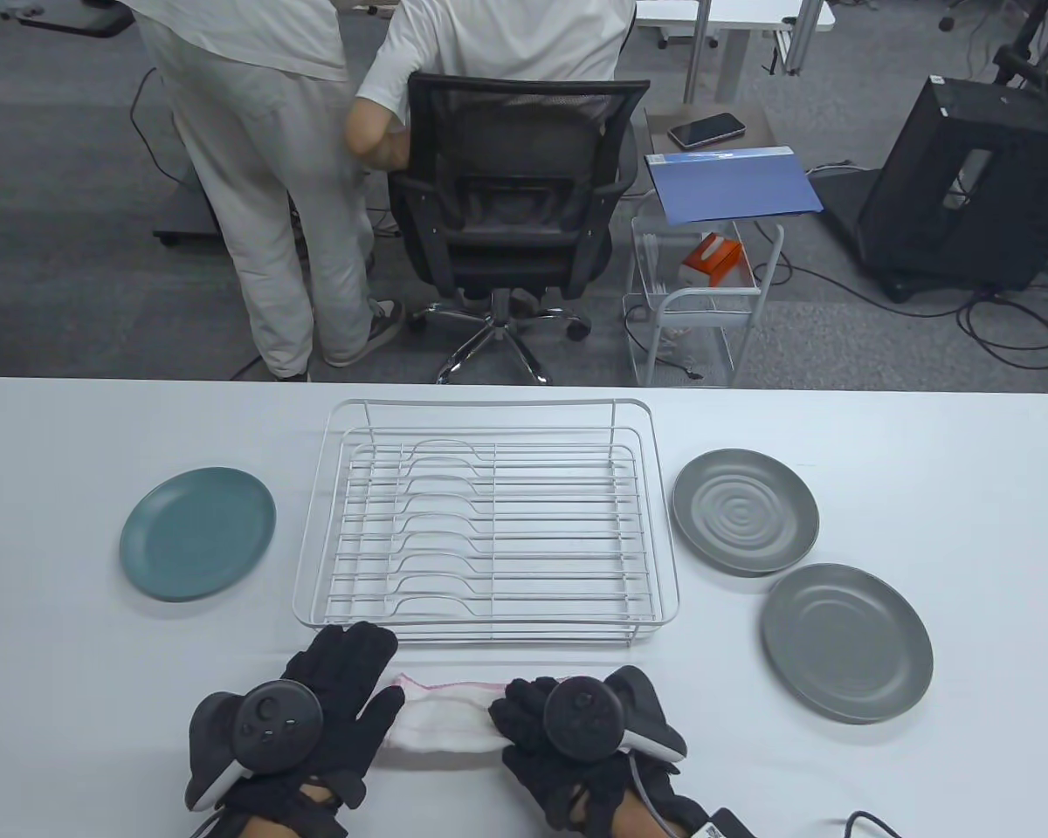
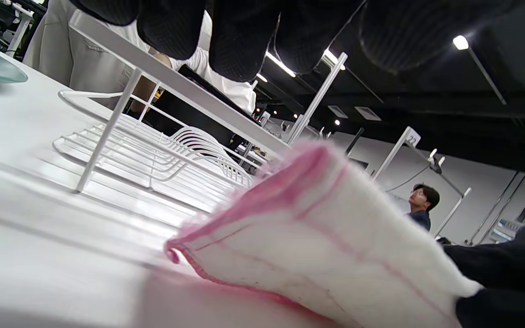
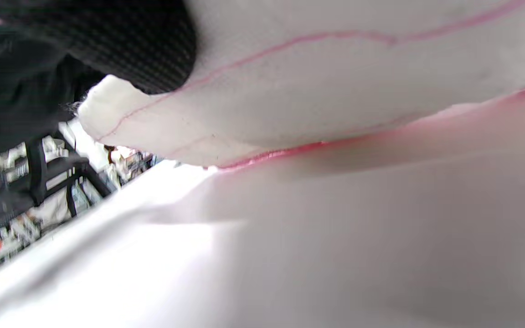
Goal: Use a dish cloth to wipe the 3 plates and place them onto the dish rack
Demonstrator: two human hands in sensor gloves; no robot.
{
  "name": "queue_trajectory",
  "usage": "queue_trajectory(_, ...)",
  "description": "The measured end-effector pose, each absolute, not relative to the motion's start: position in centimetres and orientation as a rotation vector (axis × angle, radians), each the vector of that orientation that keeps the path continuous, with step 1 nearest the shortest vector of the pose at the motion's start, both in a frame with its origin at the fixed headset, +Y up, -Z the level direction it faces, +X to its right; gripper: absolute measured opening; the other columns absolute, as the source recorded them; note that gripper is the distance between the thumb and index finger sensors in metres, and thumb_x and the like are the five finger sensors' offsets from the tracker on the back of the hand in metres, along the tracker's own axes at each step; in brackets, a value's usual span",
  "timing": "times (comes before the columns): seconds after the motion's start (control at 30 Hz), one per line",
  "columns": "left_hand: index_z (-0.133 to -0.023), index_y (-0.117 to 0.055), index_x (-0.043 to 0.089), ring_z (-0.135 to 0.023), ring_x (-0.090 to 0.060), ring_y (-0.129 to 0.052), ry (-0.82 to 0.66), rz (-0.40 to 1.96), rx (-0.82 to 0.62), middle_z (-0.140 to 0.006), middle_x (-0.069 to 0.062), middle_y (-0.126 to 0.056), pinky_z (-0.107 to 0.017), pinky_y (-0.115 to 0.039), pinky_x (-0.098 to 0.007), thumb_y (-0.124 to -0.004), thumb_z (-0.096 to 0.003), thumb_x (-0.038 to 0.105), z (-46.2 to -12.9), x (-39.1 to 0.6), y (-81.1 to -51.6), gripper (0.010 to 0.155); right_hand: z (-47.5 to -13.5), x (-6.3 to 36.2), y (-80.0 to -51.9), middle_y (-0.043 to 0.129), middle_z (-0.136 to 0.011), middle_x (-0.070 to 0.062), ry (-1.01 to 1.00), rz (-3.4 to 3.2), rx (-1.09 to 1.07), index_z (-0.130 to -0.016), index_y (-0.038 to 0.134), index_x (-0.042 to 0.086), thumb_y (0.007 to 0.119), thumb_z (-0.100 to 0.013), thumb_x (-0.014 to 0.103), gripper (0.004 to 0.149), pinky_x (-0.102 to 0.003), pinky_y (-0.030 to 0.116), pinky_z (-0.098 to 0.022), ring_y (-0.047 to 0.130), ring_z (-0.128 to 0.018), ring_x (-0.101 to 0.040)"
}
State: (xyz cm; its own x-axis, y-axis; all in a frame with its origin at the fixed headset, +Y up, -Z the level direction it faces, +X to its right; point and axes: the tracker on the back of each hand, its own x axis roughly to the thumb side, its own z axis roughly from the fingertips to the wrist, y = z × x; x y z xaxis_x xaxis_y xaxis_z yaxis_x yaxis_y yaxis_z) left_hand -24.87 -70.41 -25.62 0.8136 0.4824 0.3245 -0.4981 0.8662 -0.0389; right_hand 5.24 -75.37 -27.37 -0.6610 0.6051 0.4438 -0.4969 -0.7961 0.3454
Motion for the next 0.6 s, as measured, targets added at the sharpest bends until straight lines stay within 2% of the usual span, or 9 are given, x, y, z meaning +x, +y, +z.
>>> queue_trajectory(0.17, -0.109, -0.055, 0.026, -0.105, -0.052, -0.053, -0.328, 0.528, 0.034, -0.116, -0.016, -0.060, -0.071, -0.043, -0.068, -0.066, -0.0552, 0.056, -25.7, -25.0, -70.6, 0.063, -28.0, 8.9, -75.4, 0.067, -0.094, -0.028, 0.282, 2.012, 0.497, -0.091, 0.075, 0.003, 0.079, -0.046, 0.037, 0.056, -0.065, 0.056, -0.057, 0.067, -0.082, -0.051)
queue_trajectory(0.4, -0.109, -0.056, 0.026, -0.103, -0.051, -0.057, -0.321, 0.528, 0.021, -0.114, -0.016, -0.062, -0.070, -0.046, -0.068, -0.067, -0.0553, 0.055, -25.7, -25.0, -70.7, 0.062, -28.3, 10.9, -74.8, 0.067, -0.092, -0.030, 0.220, 1.456, 0.429, -0.092, 0.073, 0.001, 0.078, -0.048, 0.036, 0.056, -0.067, 0.057, -0.056, 0.068, -0.080, -0.053)
queue_trajectory(0.6, -0.106, -0.063, 0.024, -0.096, -0.048, -0.076, -0.302, 0.553, 0.004, -0.107, -0.016, -0.076, -0.067, -0.057, -0.066, -0.065, -0.0549, 0.057, -26.0, -25.5, -71.0, 0.062, -28.2, 11.2, -74.6, 0.066, -0.092, -0.030, 0.198, 1.261, 0.391, -0.092, 0.072, 0.001, 0.077, -0.049, 0.037, 0.057, -0.067, 0.057, -0.056, 0.068, -0.080, -0.053)
